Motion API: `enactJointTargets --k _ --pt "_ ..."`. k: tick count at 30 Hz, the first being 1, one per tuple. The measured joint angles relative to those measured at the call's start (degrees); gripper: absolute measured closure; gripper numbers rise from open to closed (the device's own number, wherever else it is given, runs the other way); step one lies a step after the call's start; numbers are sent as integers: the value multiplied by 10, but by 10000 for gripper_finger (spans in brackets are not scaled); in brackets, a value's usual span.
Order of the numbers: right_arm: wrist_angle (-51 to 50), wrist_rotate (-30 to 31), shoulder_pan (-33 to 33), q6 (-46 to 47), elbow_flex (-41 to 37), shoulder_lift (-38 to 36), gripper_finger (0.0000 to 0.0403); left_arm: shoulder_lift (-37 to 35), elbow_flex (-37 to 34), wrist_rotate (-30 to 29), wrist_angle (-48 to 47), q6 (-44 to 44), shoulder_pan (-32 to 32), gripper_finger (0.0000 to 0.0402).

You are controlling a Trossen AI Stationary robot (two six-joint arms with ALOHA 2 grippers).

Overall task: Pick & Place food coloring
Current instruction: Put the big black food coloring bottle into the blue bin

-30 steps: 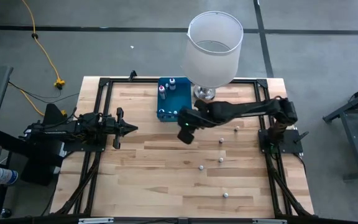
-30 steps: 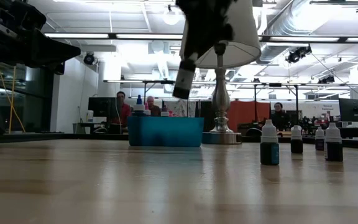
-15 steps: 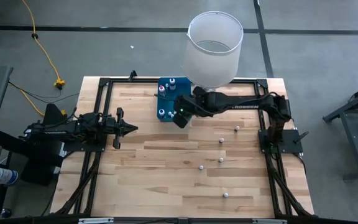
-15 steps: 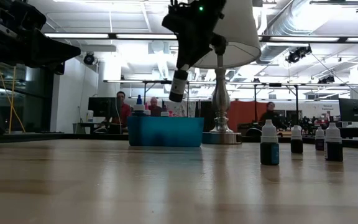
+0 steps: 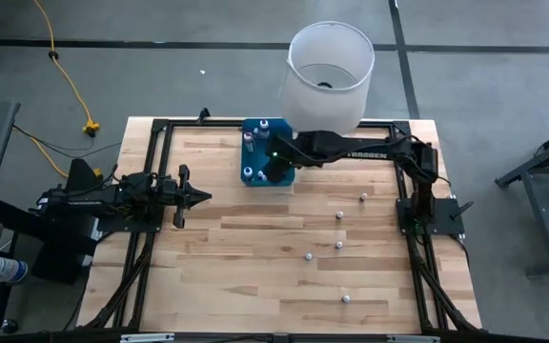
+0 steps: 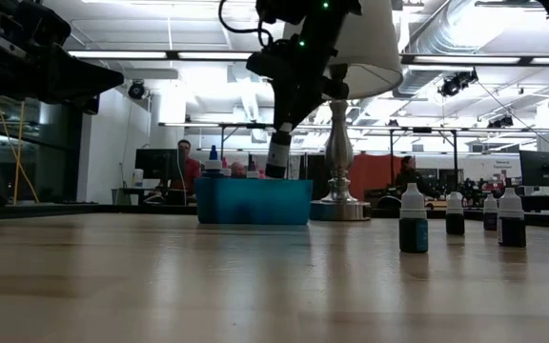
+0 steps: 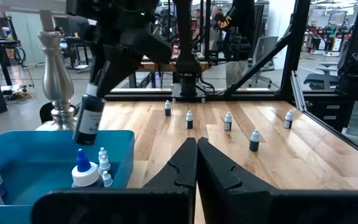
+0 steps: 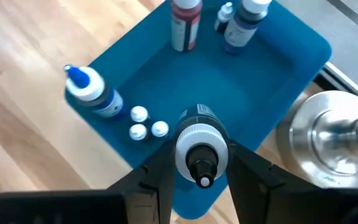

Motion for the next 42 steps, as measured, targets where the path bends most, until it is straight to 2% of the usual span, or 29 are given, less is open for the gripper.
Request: enactJointTargets --k 17,42 --pt "14 4 0 29 0 16 289 0 0 0 0 0 0 401" --pt "63 -23 -34 30 0 66 288 0 0 -3 0 0 0 401"
